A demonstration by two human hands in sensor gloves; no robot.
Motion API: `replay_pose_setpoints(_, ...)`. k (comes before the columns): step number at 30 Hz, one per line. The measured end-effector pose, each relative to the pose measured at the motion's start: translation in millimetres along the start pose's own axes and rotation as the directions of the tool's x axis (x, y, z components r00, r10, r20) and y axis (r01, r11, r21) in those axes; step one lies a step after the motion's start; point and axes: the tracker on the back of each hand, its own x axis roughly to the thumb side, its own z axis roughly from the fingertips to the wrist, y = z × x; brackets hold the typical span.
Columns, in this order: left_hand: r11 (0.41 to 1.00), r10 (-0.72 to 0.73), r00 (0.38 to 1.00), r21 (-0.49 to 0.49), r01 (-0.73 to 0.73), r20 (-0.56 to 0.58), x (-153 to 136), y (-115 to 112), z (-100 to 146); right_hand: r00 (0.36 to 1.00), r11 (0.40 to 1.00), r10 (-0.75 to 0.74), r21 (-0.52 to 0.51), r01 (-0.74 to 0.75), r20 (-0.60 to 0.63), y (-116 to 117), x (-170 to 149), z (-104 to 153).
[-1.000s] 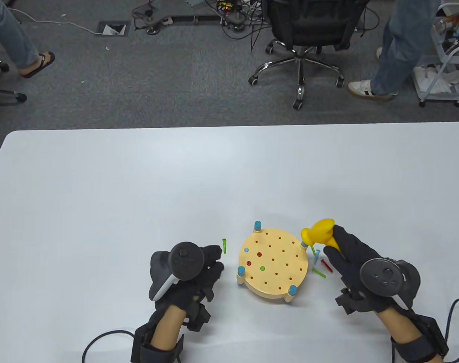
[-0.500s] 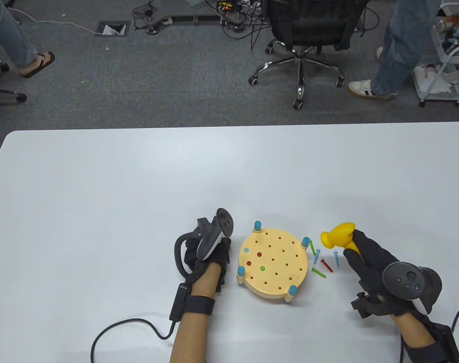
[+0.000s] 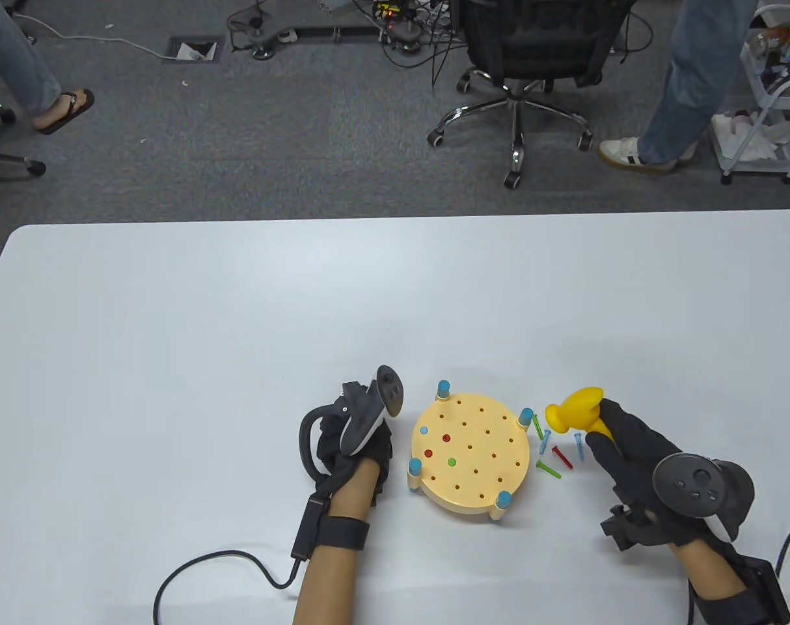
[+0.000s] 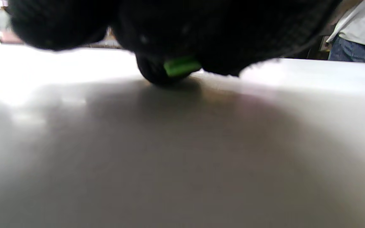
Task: Hammer toy nails into tap bench
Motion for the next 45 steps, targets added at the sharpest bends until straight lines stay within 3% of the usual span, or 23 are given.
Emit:
replay_pose_setpoints(4, 0.958, 0.282, 0.958, 0.041, -0.285, 0.059, -30, 20, 13, 1.000, 1.000, -0.020, 0.010, 0.020, -0.008, 0, -1, -1)
replay_pose_setpoints(6, 0.891, 0.425, 0.894, 0.107, -0.440, 0.143, -40, 39, 27, 1.000, 1.000, -0.025, 0.014, 0.025, -0.011, 1, -1, -2)
replay_pose_setpoints(8, 0.824, 0.475, 0.823, 0.172, -0.540, 0.310, -41, 64, 52, 1.000, 1.000, -0.021, 0.021, 0.021, -0.014, 3, -1, -2)
replay_pose_setpoints(10, 0.803, 0.446, 0.769, 0.175, -0.569, 0.457, -29, 78, 75, 1.000, 1.000, -0.011, 0.028, 0.012, -0.010, 5, -1, -2)
replay_pose_setpoints(13, 0.843, 0.346, 0.728, 0.144, -0.518, 0.592, 4, 80, 109, 1.000, 0.999, 0.003, 0.035, -0.003, -0.003, 8, 0, -2)
replay_pose_setpoints(16, 0.925, 0.168, 0.737, 0.155, -0.348, 0.654, 48, 65, 133, 1.000, 0.999, 0.017, 0.046, -0.018, 0.008, 11, 2, 0)
replay_pose_setpoints(18, 0.951, 0.047, 0.756, 0.201, -0.233, 0.653, 69, 55, 139, 0.999, 0.998, 0.028, 0.056, -0.029, 0.019, 13, 3, 0)
replay_pose_setpoints(22, 0.946, -0.136, 0.784, 0.315, -0.079, 0.605, 96, 44, 143, 0.999, 0.998, 0.038, 0.056, -0.040, 0.033, 13, 5, 1)
replay_pose_setpoints(34, 0.953, -0.161, 0.809, 0.303, -0.022, 0.566, 106, 35, 136, 0.997, 0.996, 0.044, 0.072, -0.048, 0.056, 16, 7, 2)
replay_pose_setpoints(45, 0.932, -0.266, 0.777, 0.357, 0.058, 0.571, 107, 34, 147, 0.997, 0.995, 0.034, 0.091, -0.041, 0.071, 18, 9, 3)
